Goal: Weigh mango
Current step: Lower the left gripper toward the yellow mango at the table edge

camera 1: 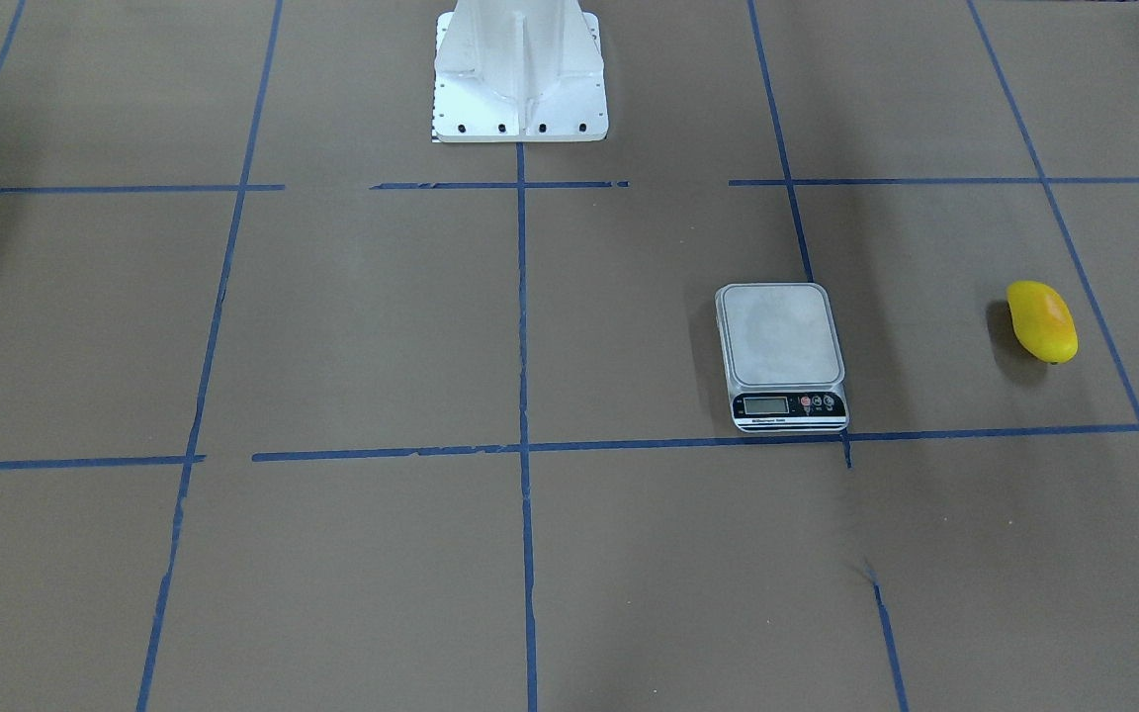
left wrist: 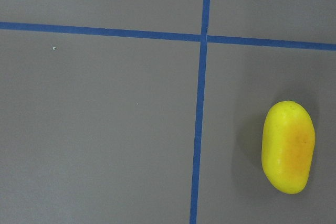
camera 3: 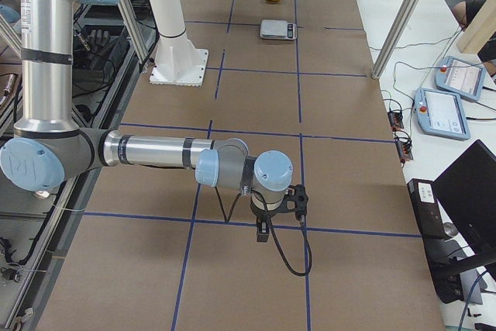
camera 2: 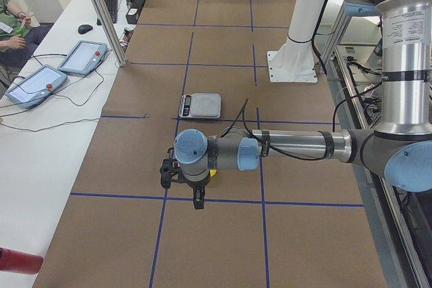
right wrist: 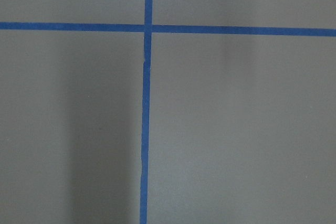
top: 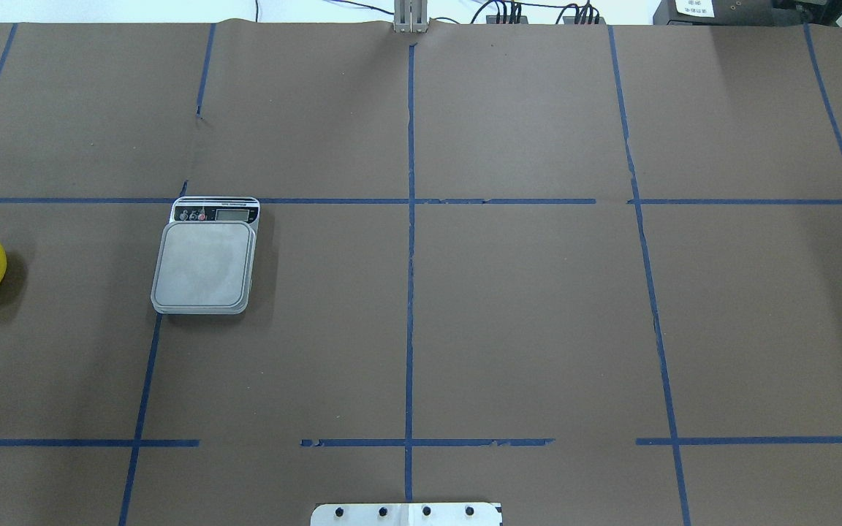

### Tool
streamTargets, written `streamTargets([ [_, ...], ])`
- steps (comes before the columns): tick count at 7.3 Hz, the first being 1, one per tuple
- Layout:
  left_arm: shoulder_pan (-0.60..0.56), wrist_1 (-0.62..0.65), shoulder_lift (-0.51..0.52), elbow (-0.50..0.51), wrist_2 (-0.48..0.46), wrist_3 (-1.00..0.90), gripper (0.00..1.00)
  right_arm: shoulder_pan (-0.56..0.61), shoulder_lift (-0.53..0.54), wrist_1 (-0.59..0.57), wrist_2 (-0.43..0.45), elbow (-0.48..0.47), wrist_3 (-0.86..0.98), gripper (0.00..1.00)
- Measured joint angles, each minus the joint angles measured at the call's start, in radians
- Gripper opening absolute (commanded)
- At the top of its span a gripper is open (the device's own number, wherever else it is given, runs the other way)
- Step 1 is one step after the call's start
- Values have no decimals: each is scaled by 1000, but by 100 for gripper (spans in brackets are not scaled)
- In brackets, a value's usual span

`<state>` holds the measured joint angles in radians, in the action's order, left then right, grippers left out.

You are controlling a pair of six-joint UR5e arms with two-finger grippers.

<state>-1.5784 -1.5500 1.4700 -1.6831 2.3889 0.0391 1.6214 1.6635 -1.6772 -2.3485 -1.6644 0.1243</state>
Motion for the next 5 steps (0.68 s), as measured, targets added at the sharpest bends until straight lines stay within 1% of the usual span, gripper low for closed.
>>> streamTargets([
  [3, -11, -35, 3, -8, -11, -23, 100, 0, 0, -1, 0, 0, 0, 100],
  [5, -8, -56, 32, -17, -26, 21, 100, 0, -1, -1, 0, 0, 0, 100],
])
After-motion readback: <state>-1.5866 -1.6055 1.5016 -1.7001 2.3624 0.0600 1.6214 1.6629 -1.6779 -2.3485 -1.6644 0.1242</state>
